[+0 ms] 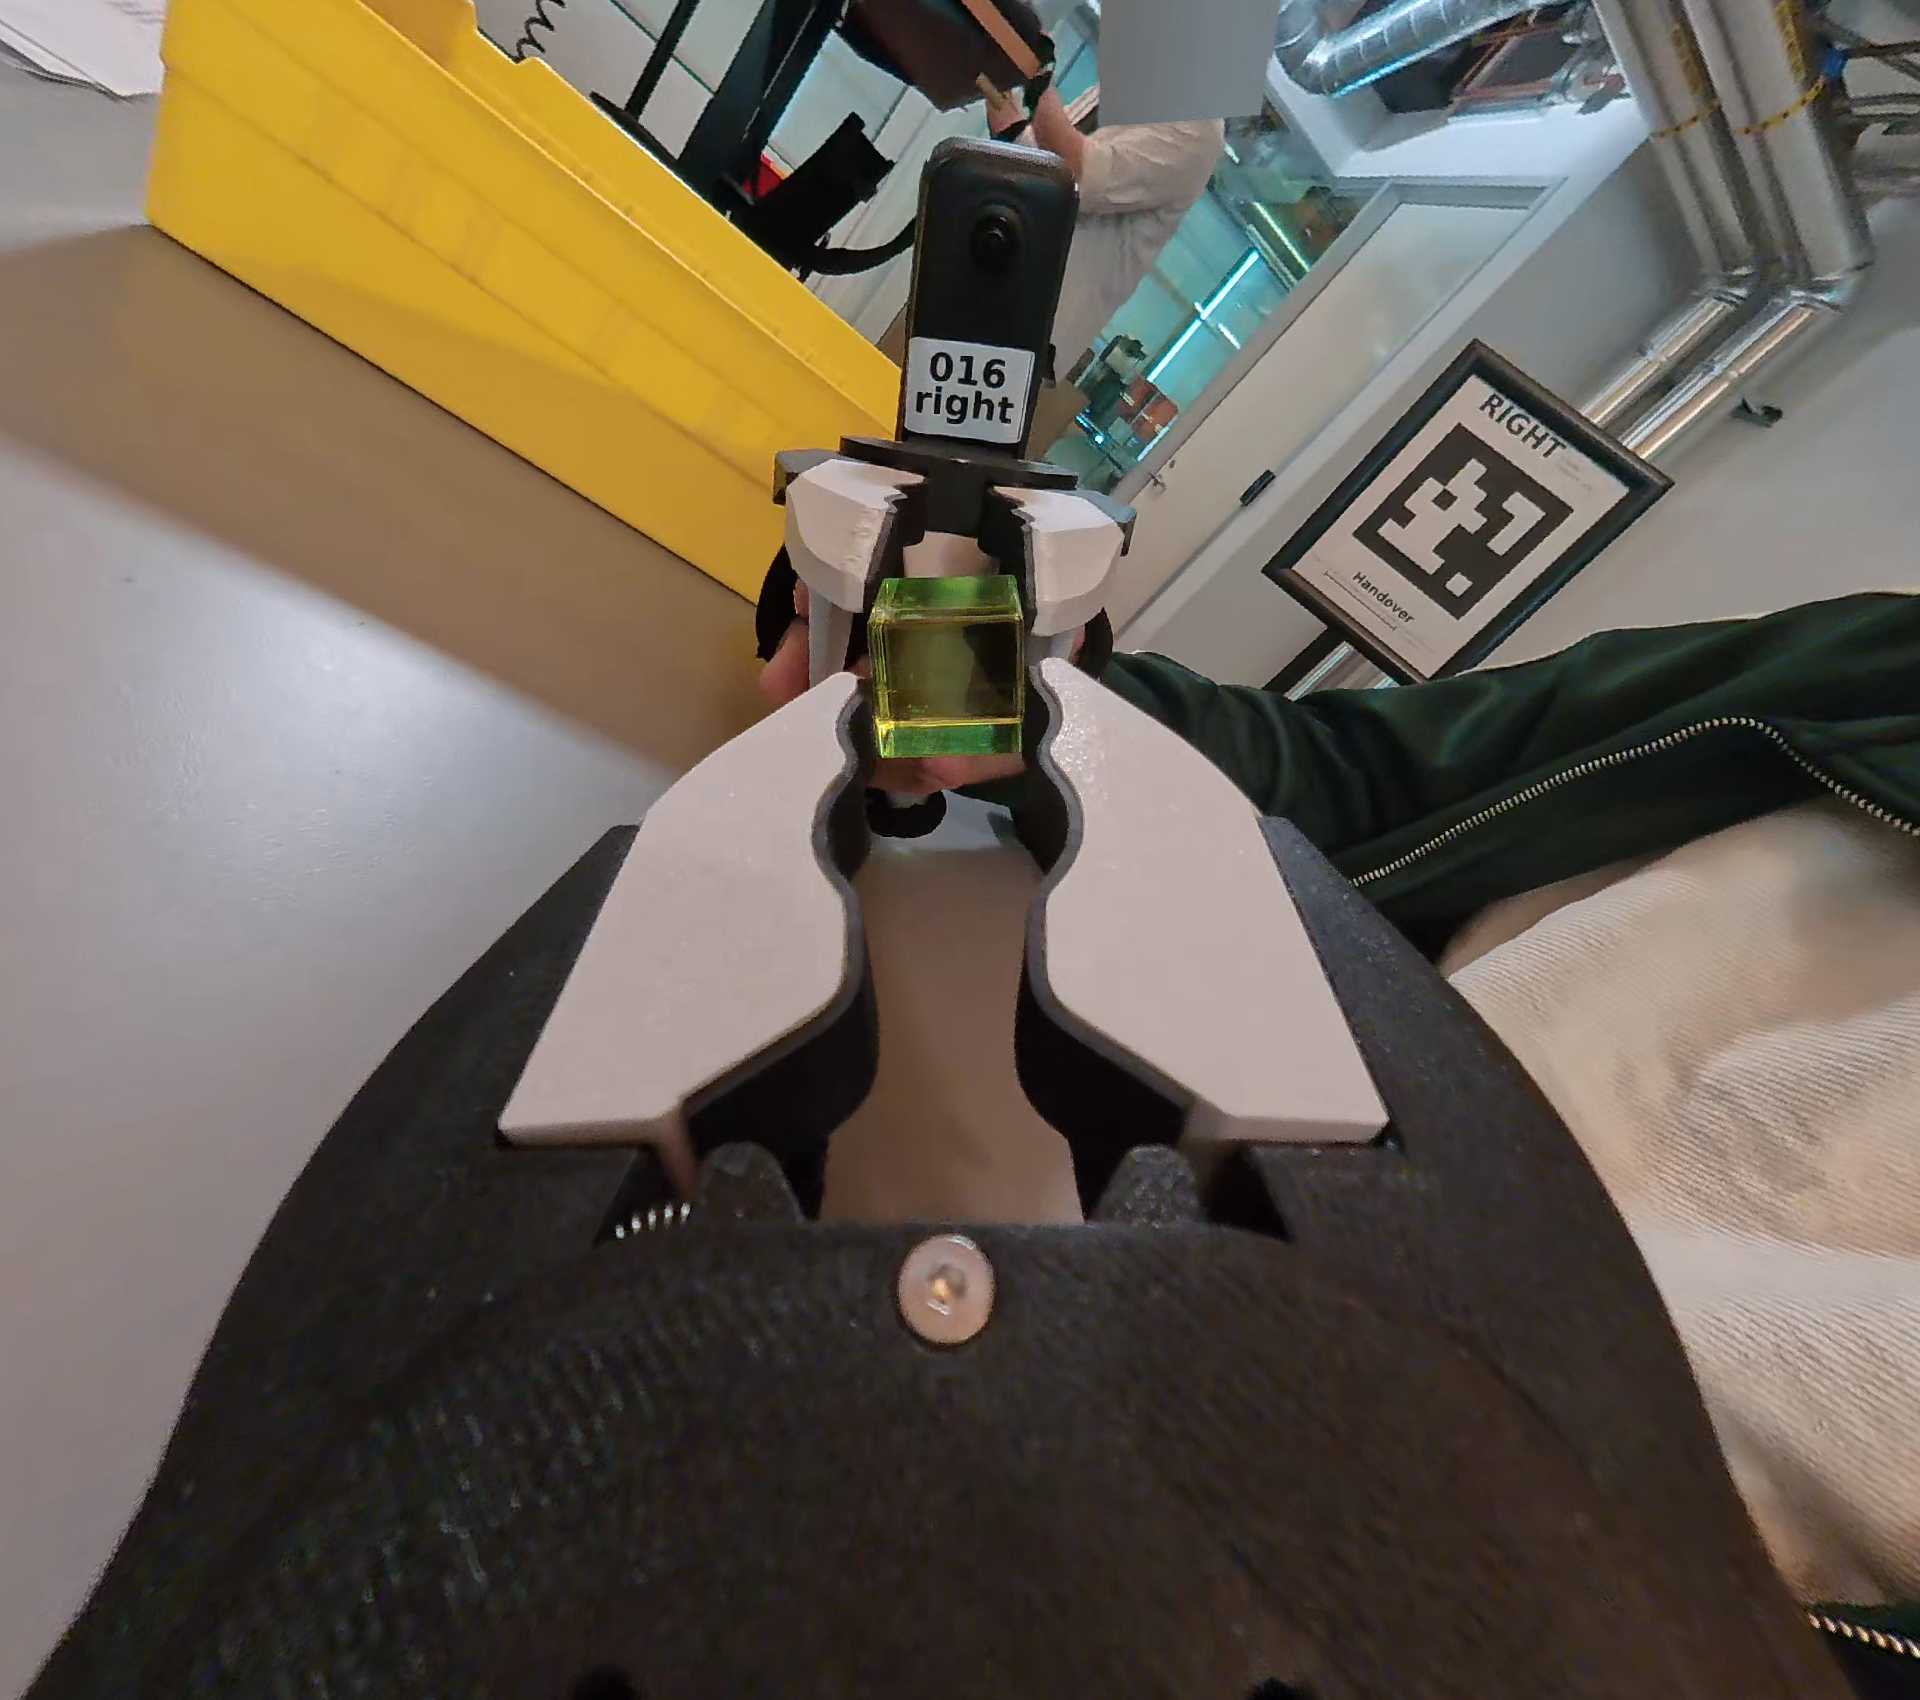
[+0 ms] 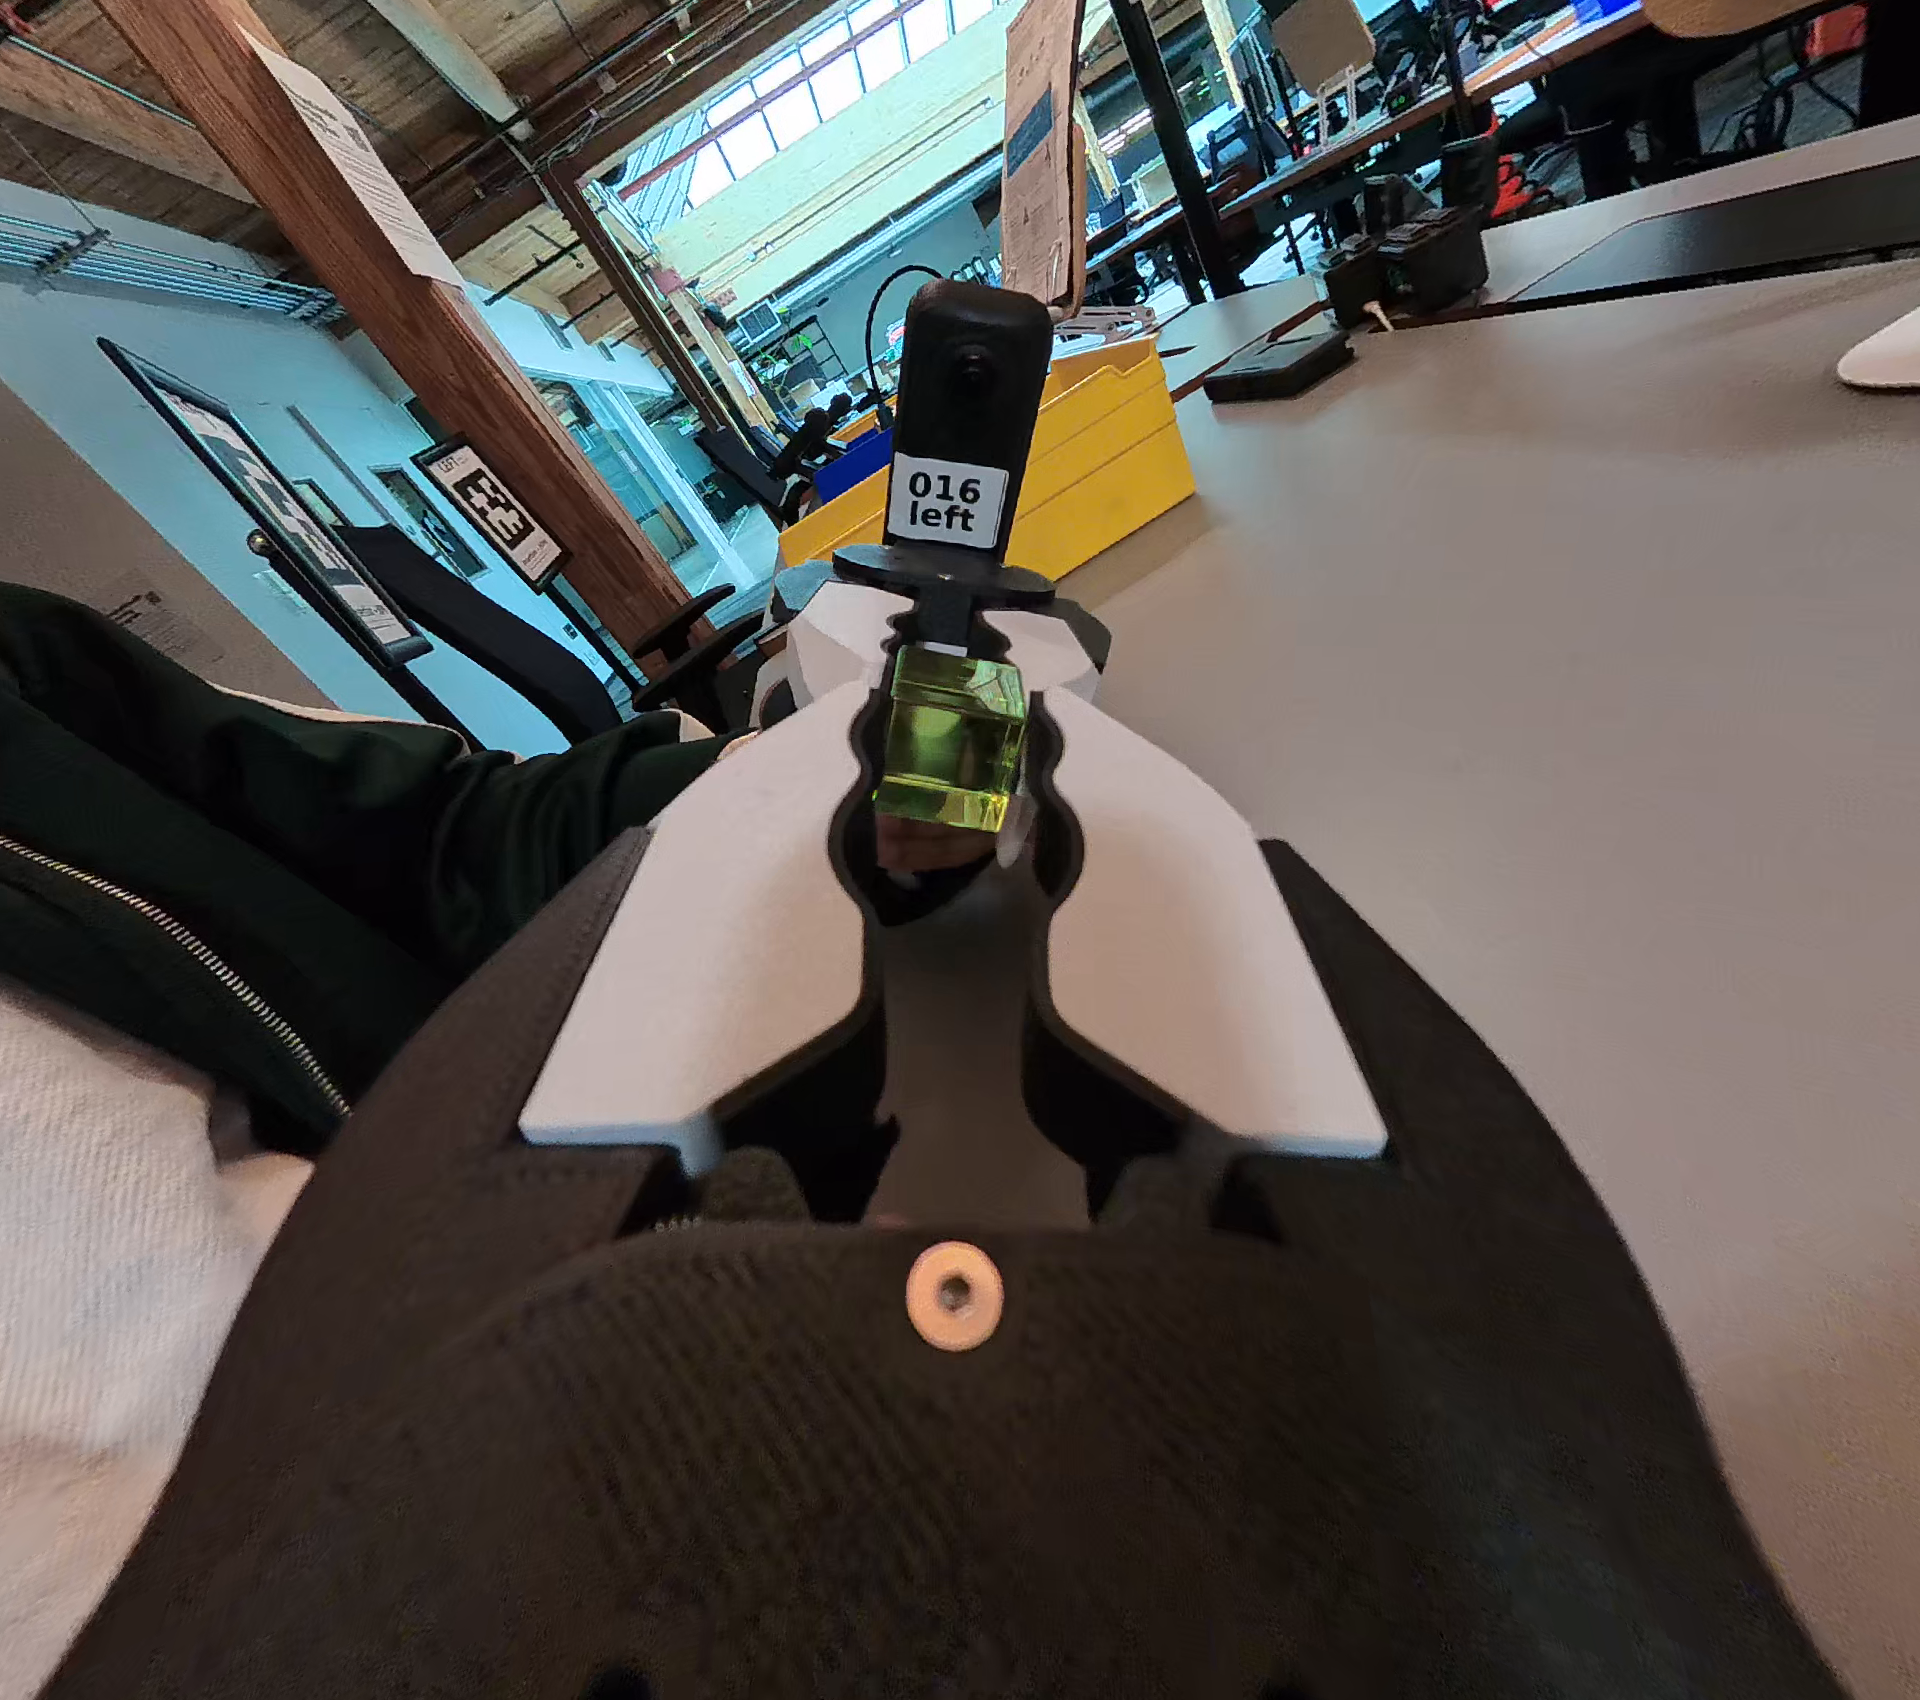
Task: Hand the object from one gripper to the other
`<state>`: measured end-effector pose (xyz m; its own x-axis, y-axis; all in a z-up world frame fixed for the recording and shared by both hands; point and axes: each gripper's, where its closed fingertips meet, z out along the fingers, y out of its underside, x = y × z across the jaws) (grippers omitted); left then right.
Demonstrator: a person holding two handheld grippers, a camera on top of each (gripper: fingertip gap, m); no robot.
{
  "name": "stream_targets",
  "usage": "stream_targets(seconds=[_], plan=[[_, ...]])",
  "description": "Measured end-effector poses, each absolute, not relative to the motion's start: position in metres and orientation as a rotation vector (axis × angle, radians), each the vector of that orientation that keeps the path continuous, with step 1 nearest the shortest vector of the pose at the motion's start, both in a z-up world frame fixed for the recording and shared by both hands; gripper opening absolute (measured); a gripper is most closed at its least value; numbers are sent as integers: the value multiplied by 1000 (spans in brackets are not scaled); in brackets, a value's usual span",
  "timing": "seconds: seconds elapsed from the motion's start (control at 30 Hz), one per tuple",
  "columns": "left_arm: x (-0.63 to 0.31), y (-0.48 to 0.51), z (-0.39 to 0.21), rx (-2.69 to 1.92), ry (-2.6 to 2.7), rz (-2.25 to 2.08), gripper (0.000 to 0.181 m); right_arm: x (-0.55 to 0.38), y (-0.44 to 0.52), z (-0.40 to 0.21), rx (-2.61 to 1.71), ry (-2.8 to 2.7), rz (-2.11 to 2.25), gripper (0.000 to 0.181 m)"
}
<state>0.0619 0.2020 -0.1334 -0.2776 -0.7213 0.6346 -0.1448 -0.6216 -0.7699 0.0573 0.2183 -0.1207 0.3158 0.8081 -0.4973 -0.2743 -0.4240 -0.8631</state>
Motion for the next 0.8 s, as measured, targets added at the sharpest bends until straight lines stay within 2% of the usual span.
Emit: stream_targets(seconds=[0.17, 0.27, 0.6, 0.67, 0.8], plan=[[63, 203, -134, -1558, 1088, -1894, 28, 56, 219, -126, -1600, -484, 1358, 32], [64, 202, -136, -1556, 1112, -1847, 28, 54, 218, -126, -1610, -481, 1386, 26], [63, 202, -132, -1496, 1091, -1859, 28, 55, 217, -123, -1620, -452, 1422, 25], [64, 206, -132, -1499, 1066, -1848, 38, 58, 219, -120, -1603, -418, 1443, 26], [61, 212, -137, -1518, 1097, -1765, 37, 73, 229, -124, -1638, -288, 1475, 26]])
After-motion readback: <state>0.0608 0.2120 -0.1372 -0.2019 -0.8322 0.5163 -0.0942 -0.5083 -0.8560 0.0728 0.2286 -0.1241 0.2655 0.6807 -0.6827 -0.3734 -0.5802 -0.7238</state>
